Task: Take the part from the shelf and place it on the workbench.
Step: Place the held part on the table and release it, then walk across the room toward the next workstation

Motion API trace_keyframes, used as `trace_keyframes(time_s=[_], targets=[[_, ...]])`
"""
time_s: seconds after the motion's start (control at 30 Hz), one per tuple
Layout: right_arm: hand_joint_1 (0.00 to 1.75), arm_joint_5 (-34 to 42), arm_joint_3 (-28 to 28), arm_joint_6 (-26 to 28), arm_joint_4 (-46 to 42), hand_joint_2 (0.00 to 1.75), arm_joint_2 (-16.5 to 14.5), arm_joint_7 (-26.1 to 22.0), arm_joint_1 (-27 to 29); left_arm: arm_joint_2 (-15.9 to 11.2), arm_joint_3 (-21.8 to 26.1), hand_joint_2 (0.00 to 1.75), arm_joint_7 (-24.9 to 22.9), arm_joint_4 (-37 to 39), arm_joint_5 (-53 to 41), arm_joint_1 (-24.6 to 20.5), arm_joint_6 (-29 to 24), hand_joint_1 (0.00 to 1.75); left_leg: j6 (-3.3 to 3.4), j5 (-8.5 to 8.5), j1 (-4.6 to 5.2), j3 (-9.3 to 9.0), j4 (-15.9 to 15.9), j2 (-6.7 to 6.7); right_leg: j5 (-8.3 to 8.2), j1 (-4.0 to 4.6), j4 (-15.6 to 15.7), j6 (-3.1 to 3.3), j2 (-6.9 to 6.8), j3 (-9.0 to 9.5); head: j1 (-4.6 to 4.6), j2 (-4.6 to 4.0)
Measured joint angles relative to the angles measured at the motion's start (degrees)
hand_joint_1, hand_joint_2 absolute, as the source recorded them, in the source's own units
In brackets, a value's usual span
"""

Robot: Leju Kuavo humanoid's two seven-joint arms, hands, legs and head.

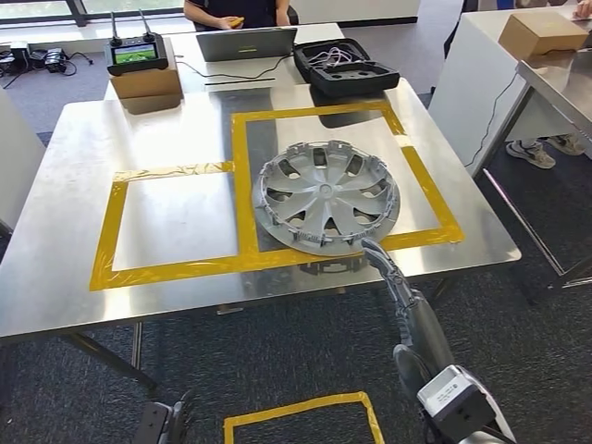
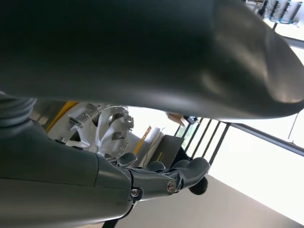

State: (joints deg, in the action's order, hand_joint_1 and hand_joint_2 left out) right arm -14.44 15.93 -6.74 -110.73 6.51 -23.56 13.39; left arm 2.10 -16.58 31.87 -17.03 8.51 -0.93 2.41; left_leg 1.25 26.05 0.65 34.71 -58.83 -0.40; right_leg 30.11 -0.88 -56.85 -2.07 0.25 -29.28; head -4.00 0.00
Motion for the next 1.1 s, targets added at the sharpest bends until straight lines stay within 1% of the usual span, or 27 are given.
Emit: trace_keyframes(time_s=[0.1, 0.13, 0.17, 0.2, 0.23, 0.27, 0.3, 0.33, 0.37, 0.4, 0.43, 0.47, 0.5, 0.6, 0.63, 0.67, 0.7, 0.77, 0.8, 0.83, 0.87, 0.9, 0.93, 0.97, 1.0, 1.03, 1.1], targets=[[0.0, 0.11, 0.0, -0.55, -0.1, 0.0, -0.54, 0.26, -0.06, 0.05, 0.21, 0.0, -0.28, -0.05, -0.03, 0.0, -0.19, 0.0, 0.5, -0.03, -0.06, -0.34, 0.5, 0.02, 0.28, -0.09, -0.08, -0.49, -0.01, 0.22, 0.01, 0.0], [0.0, 0.15, 0.0, -0.65, -0.18, 0.0, -0.65, 0.38, -0.12, 0.08, 0.23, 0.0, -0.33, -0.08, -0.05, -0.02, -0.21, 0.0, 0.75, -0.1, -0.23, -0.62, 0.84, 0.07, 0.98, -0.07, -1.08, -0.63, -0.01, -0.07, 0.02, 0.0], [0.0, 0.19, 0.0, -0.72, -0.26, 0.0, -0.74, 0.53, -0.18, 0.12, 0.26, 0.0, -0.33, -0.1, -0.09, -0.05, -0.23, 0.0, 1.01, -0.16, -0.42, -0.9, 1.17, 0.13, 2.22, -0.05, -3.13, -0.76, -0.01, -0.9, 0.03, 0.01], [0.0, 0.21, 0.0, -0.73, -0.31, 0.0, -0.77, 0.62, -0.2, 0.17, 0.27, 0.0, -0.34, -0.1, -0.12, -0.06, -0.24, 0.0, 1.2, -0.16, -0.5, -1.09, 1.32, 0.2, 3.97, -0.12, -6.46, -0.84, -0.01, -2.48, 0.04, 0.01], [0.0, 0.22, 0.0, -0.73, -0.32, 0.0, -0.8, 0.68, -0.21, 0.2, 0.3, 0.0, -0.35, -0.1, -0.14, -0.06, -0.25, 0.0, 1.31, -0.09, -0.51, -1.13, 1.33, 0.25, 5.86, -0.15, -10.47, -0.93, -0.01, -4.61, 0.05, 0.01], [0.0, 0.22, 0.0, -0.73, -0.32, 0.0, -0.8, 0.72, -0.19, 0.22, 0.33, 0.0, -0.37, -0.09, -0.15, -0.03, -0.25, 0.0, 1.32, -0.01, -0.51, -1.15, 1.31, 0.28, 7.13, -0.21, -14.06, -1.04, -0.01, -6.64, 0.05, 0.02], [0.0, 0.23, 0.0, -0.73, -0.32, 0.0, -0.81, 0.72, -0.16, 0.25, 0.37, 0.0, -0.39, -0.08, -0.15, -0.01, -0.25, 0.0, 1.26, 0.07, -0.52, -1.19, 1.29, 0.3, 7.4, -0.27, -16.31, -1.13, -0.01, -8.07, 0.05, 0.02], [0.0, 0.23, 0.0, -0.73, -0.32, 0.0, -0.81, 0.72, -0.14, 0.28, 0.44, 0.0, -0.41, -0.07, -0.16, 0.01, -0.25, 0.0, 1.14, 0.12, -0.57, -1.25, 1.21, 0.29, 6.45, -0.34, -16.46, -1.21, -0.02, -8.47, 0.06, 0.02], [0.0, 0.23, 0.0, -0.73, -0.32, 0.0, -0.82, 0.72, -0.15, 0.32, 0.51, 0.0, -0.42, -0.07, -0.17, 0.01, -0.25, 0.0, 0.96, 0.19, -0.67, -1.35, 1.09, 0.26, 4.44, -0.45, -14.21, -1.3, -0.04, -7.67, 0.07, 0.02], [0.0, 0.23, 0.0, -0.74, -0.32, 0.0, -0.82, 0.72, -0.18, 0.36, 0.57, 0.0, -0.42, -0.07, -0.18, 0.0, -0.25, 0.0, 0.72, 0.3, -0.78, -1.43, 0.88, 0.2, 2.0, -0.61, -10.3, -1.39, -0.09, -5.99, 0.07, 0.02], [0.0, 0.23, 0.0, -0.79, -0.32, 0.0, -0.83, 0.73, -0.23, 0.38, 0.63, 0.0, -0.44, -0.07, -0.2, 0.0, -0.25, 0.0, 0.39, 0.42, -0.81, -1.42, 0.62, 0.15, 0.22, -0.66, -6.55, -1.35, -0.11, -4.23, 0.06, 0.01], [0.0, 0.24, 0.0, -0.85, -0.33, 0.0, -0.85, 0.74, -0.25, 0.39, 0.66, 0.0, -0.47, -0.07, -0.22, 0.0, -0.26, 0.0, 0.01, 0.53, -0.81, -1.38, 0.4, 0.08, -1.15, -0.62, -3.7, -1.13, -0.07, -2.95, 0.06, 0.01], [0.0, 0.26, 0.0, -0.92, -0.34, 0.0, -0.9, 0.77, -0.29, 0.39, 0.68, 0.0, -0.52, -0.07, -0.25, 0.01, -0.26, 0.0, -0.38, 0.59, -0.75, -1.32, 0.2, 0.03, -1.61, -0.57, -2.13, -0.78, -0.02, -2.33, 0.05, 0.0], [0.0, 0.28, 0.0, -1.45, -0.39, 0.0, -1.17, 0.83, -0.41, 0.37, 0.69, 0.0, -0.78, -0.07, -0.38, 0.02, -0.27, 0.0, -1.57, 0.45, -0.72, -1.19, 0.06, 0.01, -1.75, -0.48, -1.76, 0.59, 0.13, -2.75, 0.02, 0.01], [0.0, 0.26, 0.0, -1.72, -0.39, 0.0, -1.3, 0.85, -0.46, 0.37, 0.69, 0.0, -0.89, -0.07, -0.48, 0.02, -0.27, 0.0, -1.94, 0.98, -0.79, -1.0, -0.36, 0.04, -1.96, -0.52, -1.72, 1.04, 0.11, -2.91, 0.02, 0.01], [0.0, 0.24, 0.0, -2.0, -0.39, 0.0, -1.45, 0.86, -0.52, 0.39, 0.69, 0.0, -1.02, -0.08, -0.6, 0.01, -0.27, 0.0, -2.28, 2.3, -0.88, -0.49, -1.72, 0.07, -2.2, -0.59, -1.62, 1.46, 0.04, -3.11, 0.01, 0.01], [0.0, 0.21, 0.0, -2.27, -0.39, 0.0, -1.6, 0.89, -0.58, 0.4, 0.69, 0.0, -1.16, -0.09, -0.72, 0.01, -0.27, 0.0, -2.54, 4.36, -0.96, 0.43, -4.28, 0.11, -2.45, -0.63, -1.56, 1.79, -0.05, -3.36, 0.01, 0.01], [0.0, 0.15, 0.0, -2.72, -0.38, 0.0, -1.84, 0.91, -0.65, 0.44, 0.69, 0.0, -1.4, -0.1, -1.01, 0.01, -0.27, 0.0, -2.89, 8.98, -1.04, 2.89, -11.52, 0.13, -2.93, -0.5, -1.6, 2.12, -0.18, -4.06, -0.01, 0.01], [0.0, 0.13, 0.0, -2.86, -0.38, 0.0, -1.92, 0.92, -0.66, 0.45, 0.69, 0.0, -1.48, -0.11, -1.16, 0.01, -0.27, 0.0, -2.96, 10.28, -1.05, 3.61, -14.32, 0.12, -3.2, -0.43, -1.63, 2.16, -0.23, -4.45, -0.01, 0.01], [0.0, 0.1, 0.0, -2.91, -0.38, 0.0, -2.0, 0.93, -0.66, 0.45, 0.69, 0.0, -1.56, -0.12, -1.3, 0.0, -0.27, 0.0, -2.95, 10.46, -1.05, 3.4, -15.29, 0.12, -3.5, -0.38, -1.69, 2.12, -0.26, -4.86, -0.01, 0.01], [0.0, 0.1, 0.0, -2.92, -0.38, 0.0, -2.08, 0.95, -0.67, 0.46, 0.69, 0.0, -1.62, -0.14, -1.42, -0.01, -0.27, 0.0, -2.87, 9.63, -1.05, 2.11, -14.07, 0.12, -3.78, -0.35, -1.76, 2.04, -0.26, -5.23, 0.0, 0.0], [0.0, 0.09, 0.0, -2.92, -0.39, 0.0, -2.16, 0.96, -0.67, 0.46, 0.69, 0.0, -1.67, -0.18, -1.5, -0.04, -0.27, 0.0, -2.74, 8.17, -1.05, -0.19, -10.86, 0.13, -4.06, -0.35, -1.84, 1.91, -0.24, -5.57, 0.0, 0.0], [0.0, 0.08, 0.0, -2.94, -0.39, 0.0, -2.23, 0.96, -0.68, 0.46, 0.69, 0.0, -1.7, -0.25, -1.56, -0.11, -0.27, 0.0, -2.56, 7.01, -1.05, -2.98, -6.46, 0.12, -4.32, -0.34, -1.94, 1.71, -0.21, -5.85, 0.0, 0.0], [0.0, 0.07, -0.01, -2.99, -0.4, 0.0, -2.28, 0.97, -0.67, 0.46, 0.7, 0.0, -1.73, -0.33, -1.61, -0.18, -0.27, 0.0, -2.33, 5.97, -0.93, -5.2, -2.91, 0.08, -4.6, -0.32, -1.98, 1.43, -0.18, -6.03, 0.02, 0.0], [0.0, 0.05, -0.01, -3.07, -0.43, 0.0, -2.33, 0.97, -0.69, 0.46, 0.7, 0.0, -1.75, -0.42, -1.64, -0.24, -0.27, 0.0, -2.08, 5.4, -0.8, -6.56, -0.44, 0.04, -4.88, -0.31, -2.01, 1.08, -0.16, -6.12, 0.03, 0.0], [0.0, 0.05, -0.02, -3.15, -0.45, 0.0, -2.35, 0.97, -0.7, 0.45, 0.71, 0.0, -1.78, -0.48, -1.64, -0.29, -0.27, 0.0, -1.76, 5.28, -0.66, -6.97, 0.66, -0.01, -5.2, -0.28, -1.99, 0.69, -0.15, -6.18, 0.04, 0.01], [0.0, 0.04, -0.02, -3.25, -0.48, 0.0, -2.39, 0.97, -0.7, 0.45, 0.71, 0.0, -1.83, -0.54, -1.66, -0.27, -0.27, 0.0, -0.93, 4.71, -0.52, -6.34, 0.68, 0.0, -5.82, -0.31, -1.78, -0.1, -0.12, -6.28, 0.07, 0.02]])
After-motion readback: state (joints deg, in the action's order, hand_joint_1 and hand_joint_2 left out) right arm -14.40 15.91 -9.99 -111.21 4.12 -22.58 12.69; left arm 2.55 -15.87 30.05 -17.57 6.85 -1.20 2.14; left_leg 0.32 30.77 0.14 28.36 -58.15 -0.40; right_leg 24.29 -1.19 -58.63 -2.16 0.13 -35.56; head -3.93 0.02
